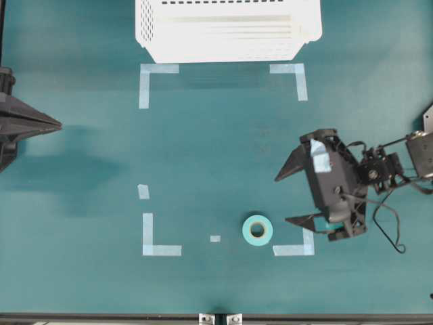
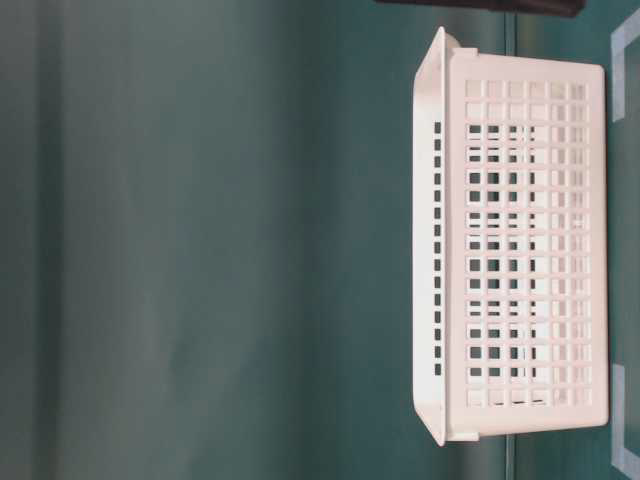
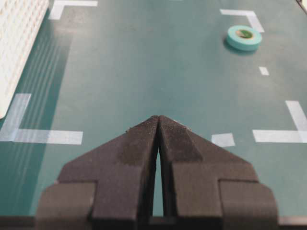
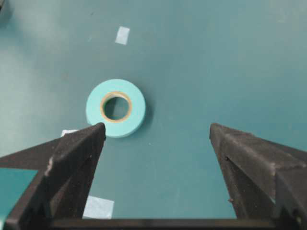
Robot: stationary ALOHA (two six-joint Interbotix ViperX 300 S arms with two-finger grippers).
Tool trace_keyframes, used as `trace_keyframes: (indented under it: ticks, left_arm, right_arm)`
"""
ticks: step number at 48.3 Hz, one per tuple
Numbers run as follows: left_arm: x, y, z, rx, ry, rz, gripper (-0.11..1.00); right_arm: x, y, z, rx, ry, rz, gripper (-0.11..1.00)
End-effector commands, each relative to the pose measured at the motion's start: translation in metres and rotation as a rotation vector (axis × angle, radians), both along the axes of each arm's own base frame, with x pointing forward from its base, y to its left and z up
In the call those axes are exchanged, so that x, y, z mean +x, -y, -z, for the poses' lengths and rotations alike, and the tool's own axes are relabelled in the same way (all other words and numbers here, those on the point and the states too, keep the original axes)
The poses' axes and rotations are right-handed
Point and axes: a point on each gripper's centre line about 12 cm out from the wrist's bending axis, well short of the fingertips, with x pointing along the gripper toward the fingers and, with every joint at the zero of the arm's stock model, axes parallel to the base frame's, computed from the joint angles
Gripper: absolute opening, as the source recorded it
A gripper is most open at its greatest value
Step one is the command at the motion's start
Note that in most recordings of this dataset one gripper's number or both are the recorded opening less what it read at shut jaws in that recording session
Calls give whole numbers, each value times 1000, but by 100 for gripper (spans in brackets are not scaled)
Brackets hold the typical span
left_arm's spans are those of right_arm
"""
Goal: Put the tape into the white basket.
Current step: 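Lower the open right gripper over the teal tape roll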
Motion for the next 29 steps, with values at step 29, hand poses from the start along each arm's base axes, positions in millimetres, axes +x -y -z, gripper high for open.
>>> trace_keyframes:
  ticks: [29]
  left_arm:
    - [1,0,-5,1,11,2,-11]
  right_arm:
    - [36,-35,28,-29,-196,-15,96]
